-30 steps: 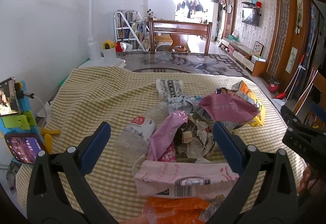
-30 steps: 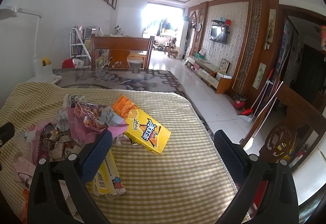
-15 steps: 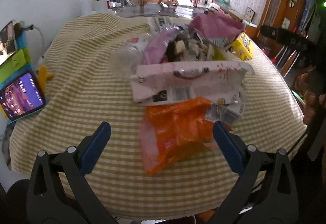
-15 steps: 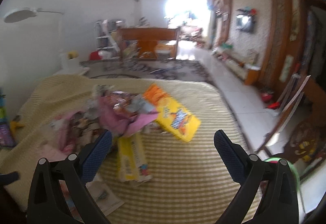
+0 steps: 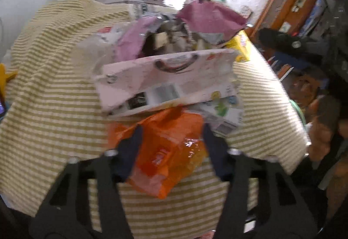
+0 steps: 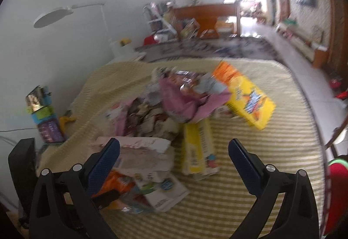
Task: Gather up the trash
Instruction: 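Grasp the orange plastic bag with the left tool while the right tool grasps the pink-white paper bag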
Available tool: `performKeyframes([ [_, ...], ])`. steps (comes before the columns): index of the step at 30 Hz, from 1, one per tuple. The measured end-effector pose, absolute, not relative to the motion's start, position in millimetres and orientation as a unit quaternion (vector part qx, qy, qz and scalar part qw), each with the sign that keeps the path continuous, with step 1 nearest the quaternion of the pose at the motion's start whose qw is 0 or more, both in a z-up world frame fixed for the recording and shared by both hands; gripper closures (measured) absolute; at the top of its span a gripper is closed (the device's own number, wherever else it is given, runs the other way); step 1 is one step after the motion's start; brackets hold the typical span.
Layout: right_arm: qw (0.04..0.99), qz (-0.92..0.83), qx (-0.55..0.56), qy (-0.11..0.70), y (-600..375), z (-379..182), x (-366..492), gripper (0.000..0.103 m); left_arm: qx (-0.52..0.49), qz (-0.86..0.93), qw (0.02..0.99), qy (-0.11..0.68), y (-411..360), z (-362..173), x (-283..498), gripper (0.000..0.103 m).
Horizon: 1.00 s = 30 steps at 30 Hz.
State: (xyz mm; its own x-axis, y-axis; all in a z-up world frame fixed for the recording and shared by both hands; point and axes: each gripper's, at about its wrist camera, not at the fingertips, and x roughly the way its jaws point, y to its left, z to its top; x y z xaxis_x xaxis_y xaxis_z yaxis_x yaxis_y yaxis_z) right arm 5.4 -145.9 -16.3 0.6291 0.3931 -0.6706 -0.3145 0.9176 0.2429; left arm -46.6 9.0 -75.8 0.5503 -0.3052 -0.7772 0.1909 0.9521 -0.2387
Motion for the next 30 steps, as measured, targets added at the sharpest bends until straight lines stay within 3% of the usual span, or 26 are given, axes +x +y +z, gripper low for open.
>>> performKeyframes([
  [3,0.886,0.216,0.058,0.407,-141.3,-24.2,14.2,0.007,-0.049,-0.145,0.882,0.445,8.9,-73.4,-51.8,0.068],
  [9,0.840,0.261,0.114,0.462,-138.7,-41.6,37.3,0.007,-0.061,-0.152,0.881,0.445,12.9,-70.0,-60.1,0.069],
  [14,0.817,0.293,0.084,0.489,-127.9,-51.6,58.0,0.007,-0.065,-0.153,0.881,0.442,15.6,-71.9,-62.8,0.068],
  [17,0.805,0.314,0.082,0.497,-124.3,-59.6,67.5,0.007,-0.071,-0.153,0.880,0.443,18.1,-74.6,-59.8,0.064],
  [21,0.789,0.338,0.076,0.507,-116.6,-66.1,68.2,0.009,-0.094,-0.148,0.875,0.451,24.6,-79.8,-55.4,0.048],
  [24,0.797,0.344,0.049,0.494,-110.5,-61.0,61.5,0.034,-0.111,-0.143,0.871,0.456,27.5,-82.9,-53.2,0.039],
  [26,0.790,0.358,0.048,0.496,-108.7,-60.7,59.3,0.075,-0.110,-0.140,0.871,0.458,27.6,-84.4,-52.7,0.035],
  [28,0.771,0.378,0.072,0.507,-108.7,-63.7,58.6,0.080,-0.110,-0.135,0.868,0.464,26.4,-86.1,-52.0,0.025],
  [30,0.774,0.385,0.071,0.497,-106.9,-59.1,54.3,0.084,-0.112,-0.136,0.865,0.470,25.9,-89.3,-51.0,0.023],
])
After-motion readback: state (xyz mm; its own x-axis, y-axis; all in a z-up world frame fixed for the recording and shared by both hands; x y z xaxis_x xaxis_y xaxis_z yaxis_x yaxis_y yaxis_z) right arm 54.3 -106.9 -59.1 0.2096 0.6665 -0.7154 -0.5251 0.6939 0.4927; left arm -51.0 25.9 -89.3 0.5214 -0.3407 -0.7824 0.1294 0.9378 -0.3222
